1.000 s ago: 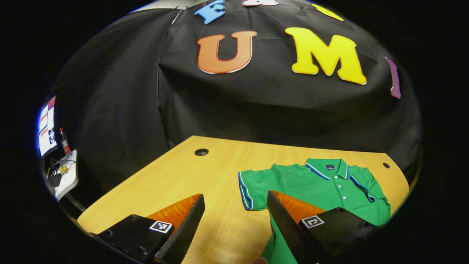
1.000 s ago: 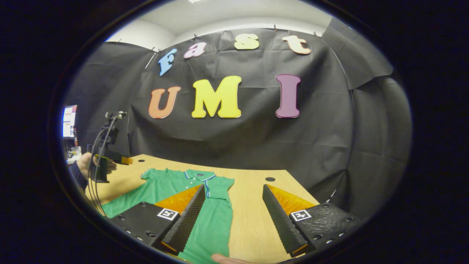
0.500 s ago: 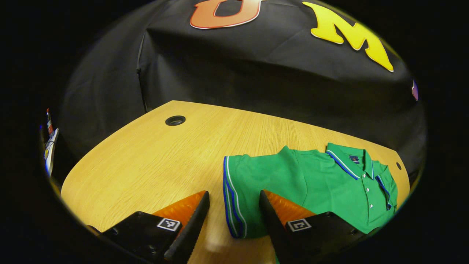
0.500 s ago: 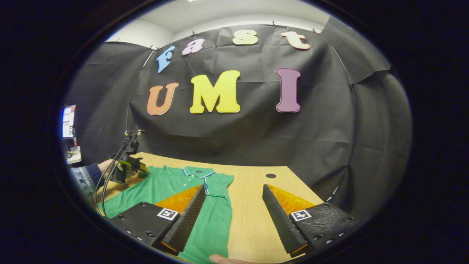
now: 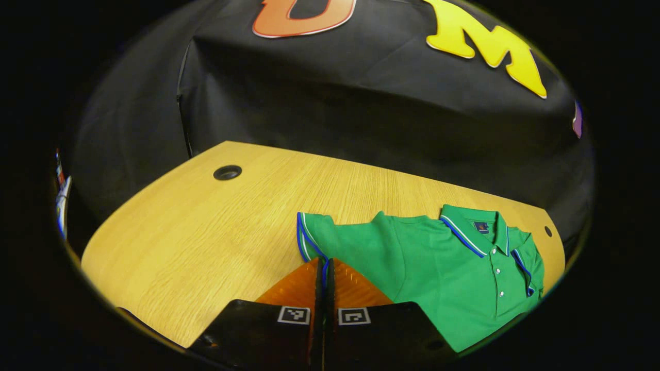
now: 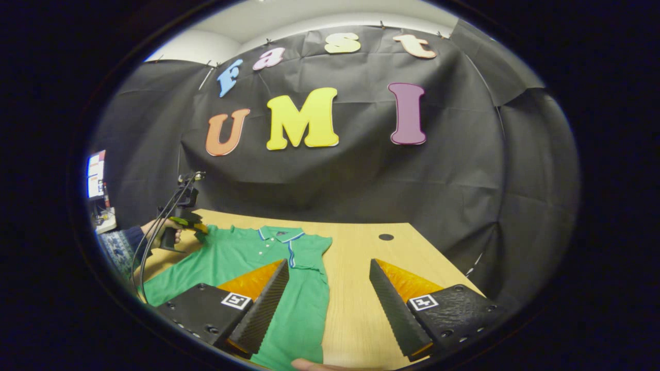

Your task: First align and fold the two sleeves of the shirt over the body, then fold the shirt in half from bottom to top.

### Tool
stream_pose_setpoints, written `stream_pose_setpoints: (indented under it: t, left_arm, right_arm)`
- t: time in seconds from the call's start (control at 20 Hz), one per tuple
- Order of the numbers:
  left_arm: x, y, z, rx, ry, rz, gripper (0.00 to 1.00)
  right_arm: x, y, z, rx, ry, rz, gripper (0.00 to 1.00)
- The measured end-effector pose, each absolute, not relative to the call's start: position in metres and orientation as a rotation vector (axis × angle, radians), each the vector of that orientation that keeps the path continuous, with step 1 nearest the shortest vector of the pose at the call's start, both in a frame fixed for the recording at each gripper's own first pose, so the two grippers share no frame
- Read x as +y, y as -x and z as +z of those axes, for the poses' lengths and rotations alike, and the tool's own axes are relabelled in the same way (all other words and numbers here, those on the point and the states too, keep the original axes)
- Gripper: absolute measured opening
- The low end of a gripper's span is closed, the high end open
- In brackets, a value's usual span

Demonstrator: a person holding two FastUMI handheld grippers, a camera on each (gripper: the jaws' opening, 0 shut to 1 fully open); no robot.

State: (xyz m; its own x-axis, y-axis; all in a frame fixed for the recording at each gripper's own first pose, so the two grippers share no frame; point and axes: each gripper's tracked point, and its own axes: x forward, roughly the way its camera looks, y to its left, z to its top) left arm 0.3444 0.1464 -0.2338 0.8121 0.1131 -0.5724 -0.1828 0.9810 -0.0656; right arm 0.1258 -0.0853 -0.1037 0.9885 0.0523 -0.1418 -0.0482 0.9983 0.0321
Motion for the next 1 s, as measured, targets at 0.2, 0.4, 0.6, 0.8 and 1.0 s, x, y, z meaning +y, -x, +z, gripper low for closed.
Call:
stream_pose_setpoints:
  t: [0.2,0.4,0.6,0.8,1.0]
  left_arm:
    - [0.087,-0.356,-0.202,0.567,0.002,0.073,0.07]
    - [0.035,-0.358,-0.190,0.557,-0.060,0.021,0.07]
    - [-0.005,-0.356,-0.191,0.566,-0.056,-0.025,0.20]
    - [-0.013,-0.347,-0.172,0.511,-0.063,-0.025,0.96]
    - [-0.003,-0.333,-0.149,0.452,-0.020,-0.016,1.00]
  right_arm:
    - [-0.086,-0.128,-0.106,0.146,-0.020,0.051,0.95]
    - [-0.085,-0.126,-0.106,0.147,-0.020,0.062,0.95]
    - [-0.089,-0.128,-0.112,0.158,-0.031,0.048,0.96]
    - [-0.088,-0.129,-0.113,0.159,-0.036,0.048,0.96]
    - [-0.080,-0.129,-0.116,0.164,-0.025,0.060,0.96]
